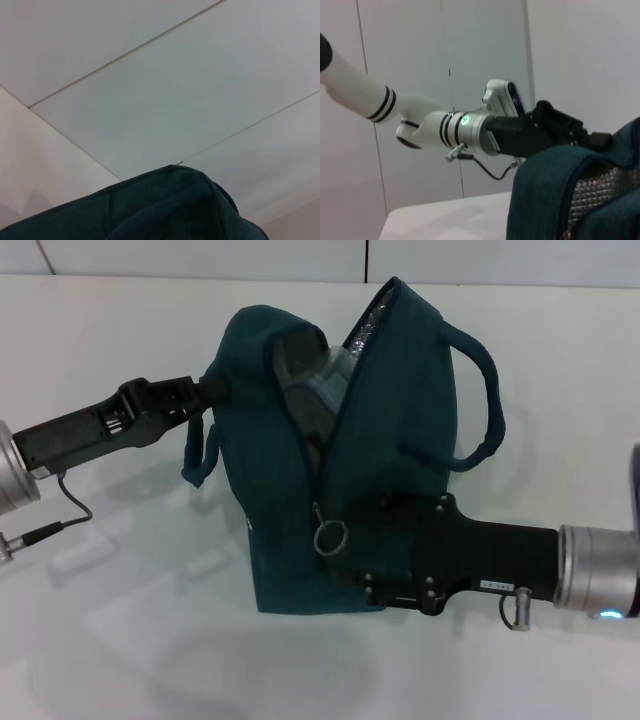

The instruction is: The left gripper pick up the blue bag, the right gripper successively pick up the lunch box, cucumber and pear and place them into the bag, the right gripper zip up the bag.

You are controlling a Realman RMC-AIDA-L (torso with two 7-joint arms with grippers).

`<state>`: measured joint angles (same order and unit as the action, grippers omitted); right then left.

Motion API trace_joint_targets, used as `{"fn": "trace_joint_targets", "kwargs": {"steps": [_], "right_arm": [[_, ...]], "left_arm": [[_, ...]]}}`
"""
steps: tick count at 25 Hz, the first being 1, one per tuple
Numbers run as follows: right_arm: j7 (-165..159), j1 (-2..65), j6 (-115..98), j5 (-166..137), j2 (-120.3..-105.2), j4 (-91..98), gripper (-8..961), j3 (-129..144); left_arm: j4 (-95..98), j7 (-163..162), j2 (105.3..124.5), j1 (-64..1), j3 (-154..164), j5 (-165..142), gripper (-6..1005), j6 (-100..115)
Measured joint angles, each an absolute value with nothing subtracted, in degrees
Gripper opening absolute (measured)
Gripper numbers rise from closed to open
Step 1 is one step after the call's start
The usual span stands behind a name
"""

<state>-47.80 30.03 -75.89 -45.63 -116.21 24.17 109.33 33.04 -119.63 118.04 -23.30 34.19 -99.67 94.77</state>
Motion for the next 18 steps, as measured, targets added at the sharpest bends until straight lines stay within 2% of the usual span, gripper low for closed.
{"fn": "trace_joint_targets", "kwargs": {"steps": [18], "right_arm": [[-50.1, 32.56, -71.79, -44.34, -116.2, 24.39, 626, 112.01]], "left_arm": [[33.0, -119.09, 118.25, -23.47, 34.46, -99.59, 80, 94.8]]}}
